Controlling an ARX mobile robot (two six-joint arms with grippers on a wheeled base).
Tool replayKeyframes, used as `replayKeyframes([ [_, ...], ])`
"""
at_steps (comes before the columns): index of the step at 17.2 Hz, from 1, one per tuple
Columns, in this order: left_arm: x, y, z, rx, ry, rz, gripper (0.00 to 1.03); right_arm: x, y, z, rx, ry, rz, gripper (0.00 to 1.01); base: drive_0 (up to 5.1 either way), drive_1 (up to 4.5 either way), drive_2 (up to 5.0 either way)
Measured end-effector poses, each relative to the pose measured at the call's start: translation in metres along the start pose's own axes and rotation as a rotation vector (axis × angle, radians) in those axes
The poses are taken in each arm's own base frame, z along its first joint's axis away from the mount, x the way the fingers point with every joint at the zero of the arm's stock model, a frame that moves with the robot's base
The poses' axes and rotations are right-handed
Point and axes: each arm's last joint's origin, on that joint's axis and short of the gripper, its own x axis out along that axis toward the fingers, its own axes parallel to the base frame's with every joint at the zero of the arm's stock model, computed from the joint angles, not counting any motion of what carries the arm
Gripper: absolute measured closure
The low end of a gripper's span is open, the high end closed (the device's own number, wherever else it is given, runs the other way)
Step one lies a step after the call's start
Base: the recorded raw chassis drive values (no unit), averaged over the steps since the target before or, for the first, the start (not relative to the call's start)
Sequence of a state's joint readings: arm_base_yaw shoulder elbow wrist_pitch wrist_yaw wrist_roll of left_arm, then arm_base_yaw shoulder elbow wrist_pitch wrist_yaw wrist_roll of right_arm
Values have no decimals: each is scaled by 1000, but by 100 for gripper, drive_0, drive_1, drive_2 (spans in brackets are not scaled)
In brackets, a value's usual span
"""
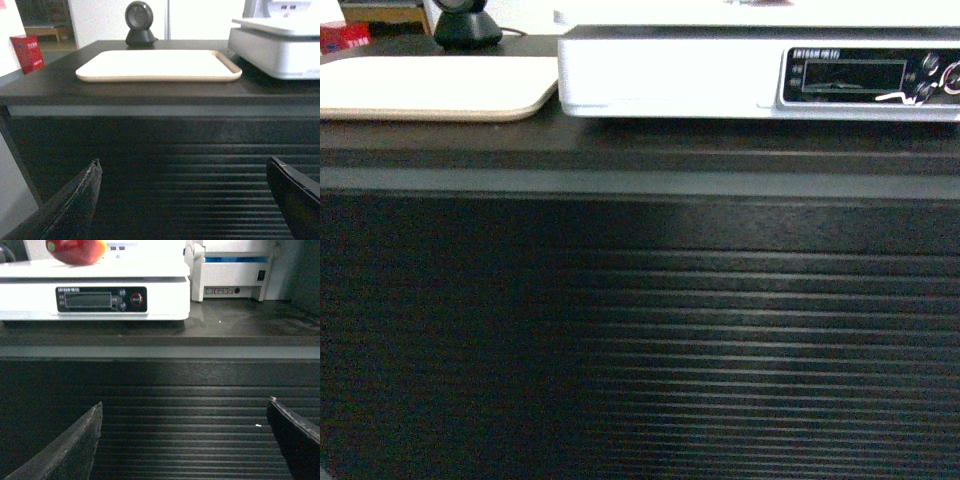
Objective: Place dark red mango on scale at checkout
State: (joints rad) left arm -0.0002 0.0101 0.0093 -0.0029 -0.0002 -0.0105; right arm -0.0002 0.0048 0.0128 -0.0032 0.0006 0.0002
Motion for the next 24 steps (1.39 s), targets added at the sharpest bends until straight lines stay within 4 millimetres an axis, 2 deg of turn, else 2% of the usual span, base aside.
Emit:
replayKeyframes([
  [24,0,0,0,0,1,0,5,0,0,0,-1,2,0,3,0,0,0],
])
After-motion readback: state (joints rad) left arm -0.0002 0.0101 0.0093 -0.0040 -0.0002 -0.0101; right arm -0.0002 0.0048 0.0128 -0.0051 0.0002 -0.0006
